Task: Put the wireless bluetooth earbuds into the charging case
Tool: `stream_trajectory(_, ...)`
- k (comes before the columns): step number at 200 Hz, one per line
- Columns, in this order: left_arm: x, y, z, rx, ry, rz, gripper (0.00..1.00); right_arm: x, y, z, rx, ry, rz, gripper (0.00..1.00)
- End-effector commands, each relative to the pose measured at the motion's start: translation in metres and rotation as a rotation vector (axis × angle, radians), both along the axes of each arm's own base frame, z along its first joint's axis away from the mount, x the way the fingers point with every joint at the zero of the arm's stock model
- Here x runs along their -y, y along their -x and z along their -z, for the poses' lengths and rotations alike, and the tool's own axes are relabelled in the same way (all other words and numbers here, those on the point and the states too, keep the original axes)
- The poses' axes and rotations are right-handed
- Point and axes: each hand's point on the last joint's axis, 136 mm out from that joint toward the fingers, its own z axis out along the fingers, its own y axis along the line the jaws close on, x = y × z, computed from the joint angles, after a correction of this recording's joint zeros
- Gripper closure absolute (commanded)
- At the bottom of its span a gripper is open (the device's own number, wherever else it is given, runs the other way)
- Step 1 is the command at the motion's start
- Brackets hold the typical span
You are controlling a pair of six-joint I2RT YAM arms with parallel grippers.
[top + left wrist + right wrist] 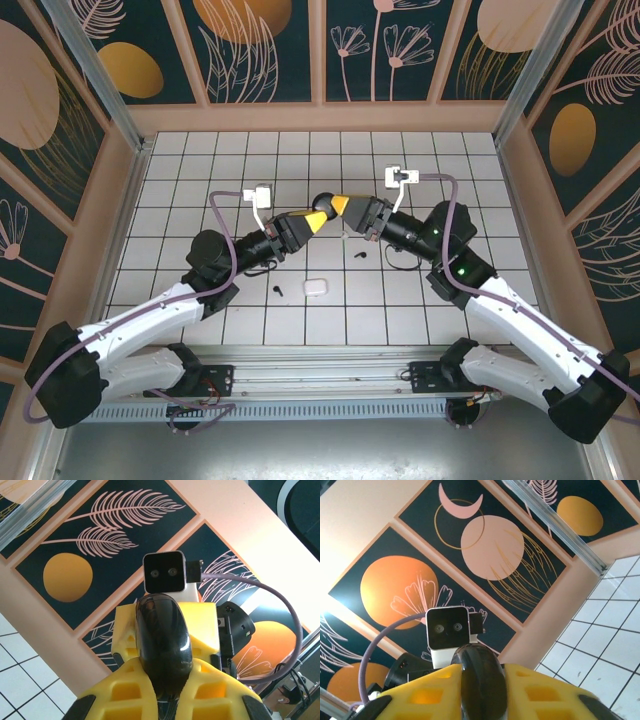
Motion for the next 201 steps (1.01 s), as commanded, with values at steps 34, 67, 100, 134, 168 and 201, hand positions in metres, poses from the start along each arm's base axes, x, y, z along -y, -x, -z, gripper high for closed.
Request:
stream_trajectory(34,-0.004,0.005,-0.021,0.057,0.022,-0.01,1.0,-0.012,0.014,0.008,-0.011,0.033,-0.1,0.63)
stream_trajectory(67,-0.003,0.005,-0.018,0.052,0.014,0.001,1.0,-0.016,0.014,0.01,-0.008,0.038,-0.122,0.82)
stream_trajectory(100,-0.007,-0.003,-0.006,0.041,-0.088,-0.055,0.88,-0.014,0.011,0.015,0.007,0.115,-0.102,0.9)
stream_trajectory(134,-0.018,-0.022,0.032,0.063,-0.436,-0.177,0.57,0.0,-0.006,0.029,0.045,0.431,0.008,0.91)
stream_trajectory(168,-0.038,-0.026,0.044,0.114,-0.633,-0.249,0.45,0.012,-0.017,0.046,0.121,0.701,0.038,0.91)
stream_trajectory(201,-0.043,-0.023,0.043,0.207,-0.731,-0.247,0.48,0.003,-0.006,0.048,0.286,0.737,-0.073,0.93)
